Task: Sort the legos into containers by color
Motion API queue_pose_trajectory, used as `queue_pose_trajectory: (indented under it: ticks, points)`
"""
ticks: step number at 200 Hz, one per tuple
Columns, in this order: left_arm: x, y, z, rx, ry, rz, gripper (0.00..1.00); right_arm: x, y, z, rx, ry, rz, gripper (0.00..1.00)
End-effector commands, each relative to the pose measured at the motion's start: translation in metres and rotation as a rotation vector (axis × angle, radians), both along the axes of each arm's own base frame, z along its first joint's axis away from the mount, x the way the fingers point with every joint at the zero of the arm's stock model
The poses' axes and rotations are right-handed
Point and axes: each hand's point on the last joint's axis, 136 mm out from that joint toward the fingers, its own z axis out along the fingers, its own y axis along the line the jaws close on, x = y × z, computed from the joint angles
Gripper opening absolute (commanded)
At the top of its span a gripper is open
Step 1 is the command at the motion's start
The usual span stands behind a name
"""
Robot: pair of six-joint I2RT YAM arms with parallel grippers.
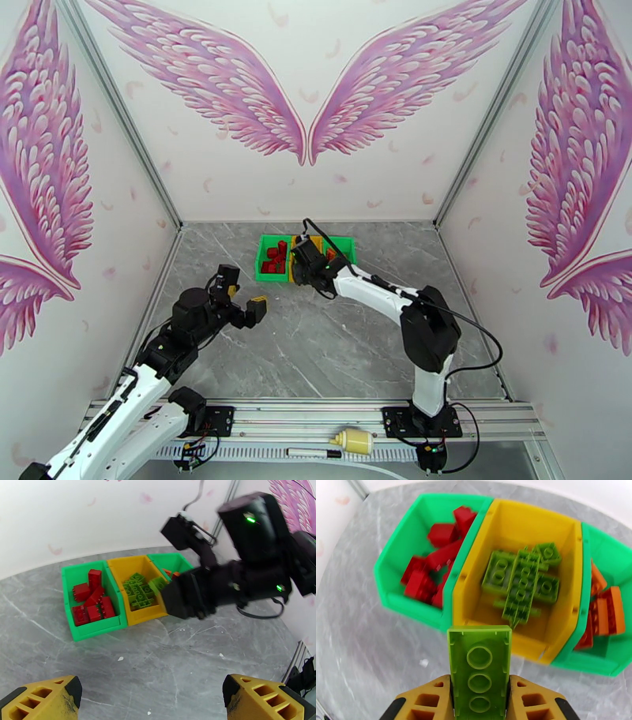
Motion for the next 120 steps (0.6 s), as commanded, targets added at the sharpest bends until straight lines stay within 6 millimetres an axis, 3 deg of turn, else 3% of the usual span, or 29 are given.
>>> queue_pose_trajectory:
  ticks: [1,32,67,90,120]
  points:
    - [0.004,-0.001,0.003,0.023,-0.042,-0.006,0.99,0.037,-0.005,-0.008,-0.033,-0.02,-0.018,0.28]
    - [0.006,0.001,-0.001,0.046,-0.032,0.007,0.99,0.076,-0.008,-0.013,-0.036,-0.021,-0.041,0.29]
    - [0.011,0.002,-0.002,0.057,-0.035,0.024,0.99,0.097,-0.005,-0.024,-0.064,-0.018,-0.019,0.33]
    - [0.017,0.006,-0.002,0.076,-0.031,0.05,0.99,0.098,-0.004,-0.019,-0.065,-0.029,-0.009,0.52]
    - [0.028,0.025,-0.004,0.108,-0.044,0.153,0.99,0.089,-0.009,0.0,-0.039,-0.058,0.009,0.77]
